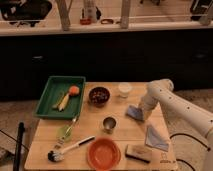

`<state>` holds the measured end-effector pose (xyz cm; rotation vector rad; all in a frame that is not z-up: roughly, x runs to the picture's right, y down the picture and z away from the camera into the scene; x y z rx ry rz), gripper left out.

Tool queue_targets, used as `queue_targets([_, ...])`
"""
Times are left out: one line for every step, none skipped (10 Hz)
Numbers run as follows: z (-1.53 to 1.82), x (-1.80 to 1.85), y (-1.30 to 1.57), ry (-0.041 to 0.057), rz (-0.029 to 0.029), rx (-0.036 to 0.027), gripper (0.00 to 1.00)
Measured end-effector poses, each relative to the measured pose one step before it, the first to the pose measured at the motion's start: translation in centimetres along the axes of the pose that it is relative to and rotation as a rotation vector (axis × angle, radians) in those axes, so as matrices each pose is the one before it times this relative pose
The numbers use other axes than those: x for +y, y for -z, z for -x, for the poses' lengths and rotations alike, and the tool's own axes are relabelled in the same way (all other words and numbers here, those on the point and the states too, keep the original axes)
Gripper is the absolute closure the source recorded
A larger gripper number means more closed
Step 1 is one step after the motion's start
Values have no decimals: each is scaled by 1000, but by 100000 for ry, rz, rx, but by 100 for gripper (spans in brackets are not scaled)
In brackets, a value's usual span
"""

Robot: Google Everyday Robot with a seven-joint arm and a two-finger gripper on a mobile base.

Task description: Wipe table surface with sponge

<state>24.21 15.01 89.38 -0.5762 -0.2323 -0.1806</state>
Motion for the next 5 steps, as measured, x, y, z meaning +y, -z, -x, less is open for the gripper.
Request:
queue_targets([4, 2, -3, 1, 1, -7, 99])
queue_targets([-3, 2, -2, -8, 3, 2, 99])
queue_targets([11, 41, -88, -34, 98, -91, 99])
queue_targets([9, 2, -17, 14, 14, -15, 99])
queue_targets([-6, 17, -7, -12, 25, -5, 99])
